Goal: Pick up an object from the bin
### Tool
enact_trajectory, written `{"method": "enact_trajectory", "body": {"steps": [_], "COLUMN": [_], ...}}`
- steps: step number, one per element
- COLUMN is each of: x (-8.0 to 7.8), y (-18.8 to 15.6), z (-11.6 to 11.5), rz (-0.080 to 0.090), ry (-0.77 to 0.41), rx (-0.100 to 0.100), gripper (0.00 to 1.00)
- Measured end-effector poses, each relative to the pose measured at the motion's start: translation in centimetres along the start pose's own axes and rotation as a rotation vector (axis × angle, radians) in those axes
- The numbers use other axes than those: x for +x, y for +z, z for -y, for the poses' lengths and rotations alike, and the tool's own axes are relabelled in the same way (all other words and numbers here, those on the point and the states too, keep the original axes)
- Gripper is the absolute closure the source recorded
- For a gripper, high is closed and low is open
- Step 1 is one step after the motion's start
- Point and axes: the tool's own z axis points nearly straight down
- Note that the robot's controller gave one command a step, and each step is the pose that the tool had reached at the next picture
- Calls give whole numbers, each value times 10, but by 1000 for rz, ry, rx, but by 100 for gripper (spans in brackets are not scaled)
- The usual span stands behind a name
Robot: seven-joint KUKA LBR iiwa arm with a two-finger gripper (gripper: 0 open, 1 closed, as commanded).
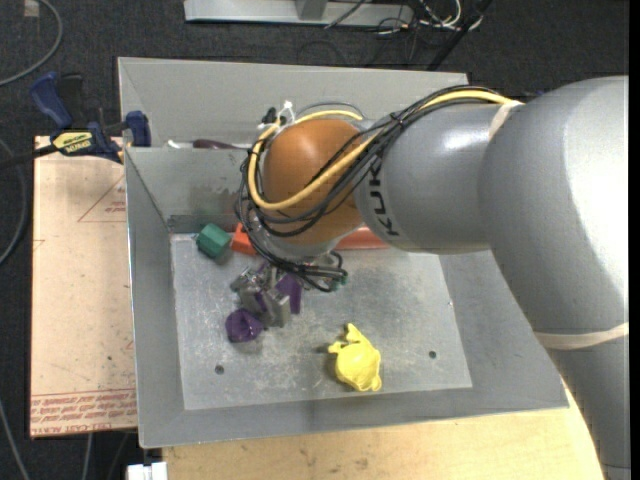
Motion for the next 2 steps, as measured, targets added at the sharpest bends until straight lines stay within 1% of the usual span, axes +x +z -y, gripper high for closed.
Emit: {"method": "enact_trajectory", "body": {"steps": [1,2], "x": [1,0], "y": [1,0], "z": [0,0], "rz": [-1,0], "ry": [0,0], "rx": [-1,-1], "gripper": [0,100]}}
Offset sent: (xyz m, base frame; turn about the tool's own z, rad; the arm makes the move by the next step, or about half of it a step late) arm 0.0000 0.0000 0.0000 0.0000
